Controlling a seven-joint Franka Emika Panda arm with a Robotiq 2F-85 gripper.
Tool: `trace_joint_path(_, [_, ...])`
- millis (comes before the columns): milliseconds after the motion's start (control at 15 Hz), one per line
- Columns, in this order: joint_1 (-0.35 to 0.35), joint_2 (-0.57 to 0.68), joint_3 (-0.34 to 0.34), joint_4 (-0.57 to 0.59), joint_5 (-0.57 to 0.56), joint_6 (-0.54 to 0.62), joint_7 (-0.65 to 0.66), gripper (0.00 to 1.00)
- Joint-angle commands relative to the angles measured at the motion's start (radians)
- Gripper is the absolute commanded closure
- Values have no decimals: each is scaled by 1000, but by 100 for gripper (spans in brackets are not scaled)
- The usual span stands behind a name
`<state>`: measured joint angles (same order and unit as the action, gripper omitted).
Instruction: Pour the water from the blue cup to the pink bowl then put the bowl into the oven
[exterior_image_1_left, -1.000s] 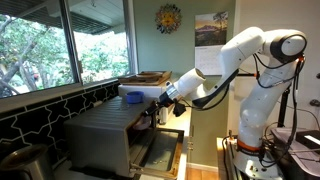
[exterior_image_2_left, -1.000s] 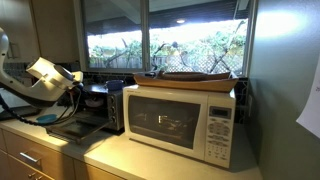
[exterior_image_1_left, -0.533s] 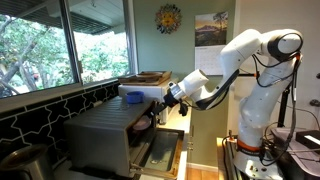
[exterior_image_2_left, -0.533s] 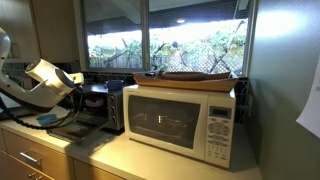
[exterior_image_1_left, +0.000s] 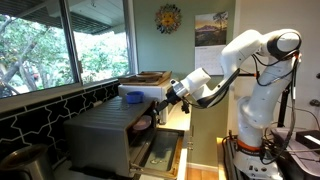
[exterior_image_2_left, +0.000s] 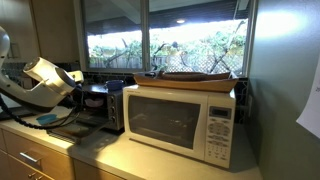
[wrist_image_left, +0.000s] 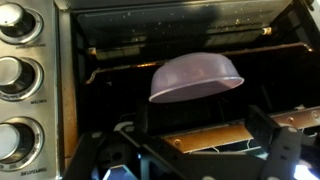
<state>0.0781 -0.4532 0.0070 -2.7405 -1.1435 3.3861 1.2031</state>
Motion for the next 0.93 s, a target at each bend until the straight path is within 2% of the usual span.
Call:
trace_joint_path(0, [103, 5, -91, -2, -91, -13, 61, 0])
trace_joint_path(200, [220, 21, -180, -4, -224, -23, 142, 0])
trace_joint_path(400, [269, 16, -220, -5, -373, -39, 254, 0])
trace_joint_path(600, [246, 16, -208, -5, -507, -30, 376, 0])
trace_joint_path(867, [146, 32, -133, -6, -652, -3, 581, 0])
